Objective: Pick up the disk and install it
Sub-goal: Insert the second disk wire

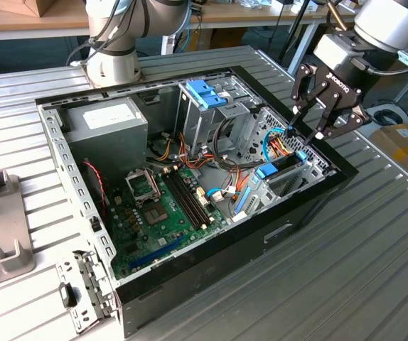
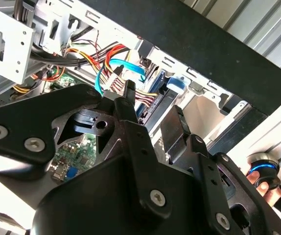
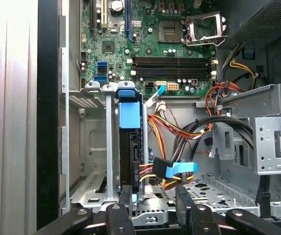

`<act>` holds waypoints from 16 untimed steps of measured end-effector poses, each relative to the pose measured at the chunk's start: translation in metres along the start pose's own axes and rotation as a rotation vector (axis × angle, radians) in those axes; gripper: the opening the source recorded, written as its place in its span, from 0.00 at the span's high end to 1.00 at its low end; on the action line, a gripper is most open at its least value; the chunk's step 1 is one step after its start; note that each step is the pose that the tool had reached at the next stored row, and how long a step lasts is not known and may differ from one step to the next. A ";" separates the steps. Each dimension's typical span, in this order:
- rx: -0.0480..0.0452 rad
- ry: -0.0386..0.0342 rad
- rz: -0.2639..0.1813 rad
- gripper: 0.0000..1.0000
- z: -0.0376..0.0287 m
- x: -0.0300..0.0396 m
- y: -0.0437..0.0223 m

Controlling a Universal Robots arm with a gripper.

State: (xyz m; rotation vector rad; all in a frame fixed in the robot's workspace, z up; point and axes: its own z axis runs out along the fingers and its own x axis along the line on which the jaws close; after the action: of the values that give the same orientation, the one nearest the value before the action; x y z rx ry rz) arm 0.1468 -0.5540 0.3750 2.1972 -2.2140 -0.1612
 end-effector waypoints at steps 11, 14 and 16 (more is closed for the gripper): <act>0.0100 0.0024 0.000 0.52 -0.0033 -0.0020 0.0133; 0.0109 0.0025 0.000 0.52 -0.0030 -0.0020 0.0175; 0.0112 0.0028 0.000 0.52 -0.0027 -0.0020 0.0198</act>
State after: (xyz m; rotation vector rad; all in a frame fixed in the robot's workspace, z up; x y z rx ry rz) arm 0.1273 -0.5521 0.3795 2.2022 -2.2185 -0.1460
